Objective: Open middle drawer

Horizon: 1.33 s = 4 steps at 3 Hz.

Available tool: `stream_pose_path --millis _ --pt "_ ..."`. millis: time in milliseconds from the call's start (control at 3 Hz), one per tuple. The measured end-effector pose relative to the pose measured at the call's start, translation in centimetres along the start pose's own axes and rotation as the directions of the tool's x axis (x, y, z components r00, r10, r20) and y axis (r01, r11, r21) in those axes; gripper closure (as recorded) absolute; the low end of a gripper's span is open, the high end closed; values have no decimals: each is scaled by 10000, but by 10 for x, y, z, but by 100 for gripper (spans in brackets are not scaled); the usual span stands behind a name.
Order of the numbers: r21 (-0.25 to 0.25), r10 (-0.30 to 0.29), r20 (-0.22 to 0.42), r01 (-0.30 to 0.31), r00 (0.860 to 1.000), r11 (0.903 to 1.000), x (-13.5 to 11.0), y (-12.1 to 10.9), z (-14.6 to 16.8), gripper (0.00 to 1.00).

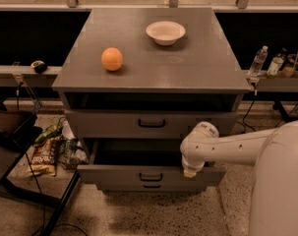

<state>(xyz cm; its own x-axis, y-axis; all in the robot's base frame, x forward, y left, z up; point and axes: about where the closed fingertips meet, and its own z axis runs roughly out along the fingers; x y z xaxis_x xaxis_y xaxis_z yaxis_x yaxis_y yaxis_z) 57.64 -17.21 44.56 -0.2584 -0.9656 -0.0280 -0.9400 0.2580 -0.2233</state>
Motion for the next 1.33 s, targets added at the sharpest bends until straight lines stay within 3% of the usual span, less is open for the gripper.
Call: stream_pose_path --millis 333,667,1000,1333 --pt "0 0 0 0 10000 10000 0 0 0 4" --pt "-1 0 0 0 10000 10000 0 0 0 0" --pt "-4 0 0 0 10000 10000 0 0 0 0" --pt "-710 140 128 -130 9998 9974 8 48 7 27"
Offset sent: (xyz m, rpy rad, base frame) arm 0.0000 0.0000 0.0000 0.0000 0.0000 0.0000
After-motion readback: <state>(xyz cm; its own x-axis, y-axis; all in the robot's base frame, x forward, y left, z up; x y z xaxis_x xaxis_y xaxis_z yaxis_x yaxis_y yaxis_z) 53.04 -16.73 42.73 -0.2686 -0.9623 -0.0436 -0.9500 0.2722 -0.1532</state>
